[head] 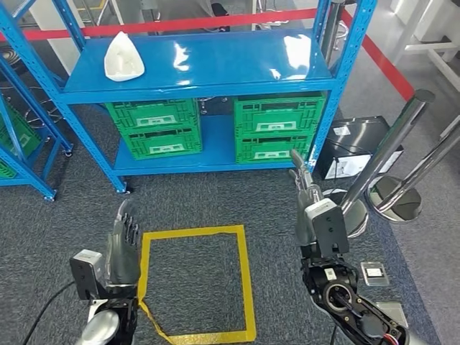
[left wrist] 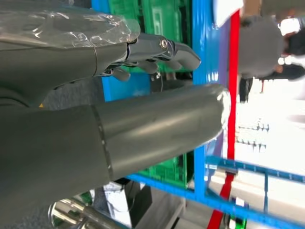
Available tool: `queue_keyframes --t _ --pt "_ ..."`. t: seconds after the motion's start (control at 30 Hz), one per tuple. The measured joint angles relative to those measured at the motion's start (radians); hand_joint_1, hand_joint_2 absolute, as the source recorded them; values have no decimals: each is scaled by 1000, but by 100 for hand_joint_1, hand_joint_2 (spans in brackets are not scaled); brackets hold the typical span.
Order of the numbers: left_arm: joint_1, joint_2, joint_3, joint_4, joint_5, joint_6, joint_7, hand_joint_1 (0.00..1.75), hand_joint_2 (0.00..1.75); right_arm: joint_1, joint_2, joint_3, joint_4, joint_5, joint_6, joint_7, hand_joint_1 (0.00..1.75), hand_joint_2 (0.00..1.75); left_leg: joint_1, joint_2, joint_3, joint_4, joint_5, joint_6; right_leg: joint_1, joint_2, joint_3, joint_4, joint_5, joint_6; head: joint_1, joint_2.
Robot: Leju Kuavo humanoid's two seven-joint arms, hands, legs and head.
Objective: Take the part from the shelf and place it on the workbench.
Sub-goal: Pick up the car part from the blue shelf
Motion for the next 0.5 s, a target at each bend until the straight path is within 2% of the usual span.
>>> queue_keyframes --t 0.07,0.1,0.17,0.2,0.23,0.27,0.3,0.33,0.37,0.43,0.5 --pt "0 -1 0 0 4 0 -1 0 0 1 0 -1 0 8 -1 1 0 0 6 0 27 -20 18 2 2 -2 -3 33 -16 13 2 0" --pt "0 -1 0 0 5 0 -2 0 0 1 -1 -2 -1 12 -3 3 0 0 10 1 38 -24 21 2 1 -2 -20 73 -43 18 6 0" --pt "0 -1 0 0 5 -1 -2 0 0 5 -2 -4 -1 17 -7 8 0 0 11 2 47 -23 15 2 0 -3 -90 199 -106 22 15 0" --pt "1 -1 0 0 5 -2 -2 0 0 8 -3 -5 -1 17 -9 10 0 0 11 2 49 -23 12 2 -1 -3 -127 256 -127 23 19 0" --pt "3 -1 0 0 5 -2 -2 0 0 11 -3 -5 -1 18 -10 12 0 0 11 1 51 -22 8 1 -2 -3 -152 285 -132 24 22 0" --pt "5 -1 0 0 6 -3 -2 0 0 13 -3 -5 -1 20 -10 14 0 0 11 1 55 -20 3 -1 -3 -3 -158 276 -113 25 25 0" --pt "6 -1 -1 0 6 -4 -2 0 0 15 -3 -5 -1 22 -11 15 0 0 12 0 60 -17 -3 -3 -4 -4 -148 235 -80 27 29 0" --pt "7 -1 -1 0 6 -4 -2 0 0 15 -4 -5 -1 24 -12 16 0 0 13 -1 67 -13 -11 -7 -7 -4 -124 163 -30 31 32 0" --pt "7 -1 -1 0 6 -5 -2 0 0 15 -4 -5 -1 26 -12 16 0 0 14 -1 72 -8 -19 -12 -8 -4 -100 95 4 33 34 0" --pt "6 -2 -1 0 7 -7 -3 0 0 17 -4 -5 -3 28 -14 18 0 0 14 -3 72 2 -30 -22 -6 -4 -70 13 26 24 36 0" --pt "7 -2 -2 0 8 -9 -4 0 0 19 -4 -5 -5 28 -16 19 0 0 11 -3 71 10 -36 -32 -3 -5 -63 7 17 2 33 0"
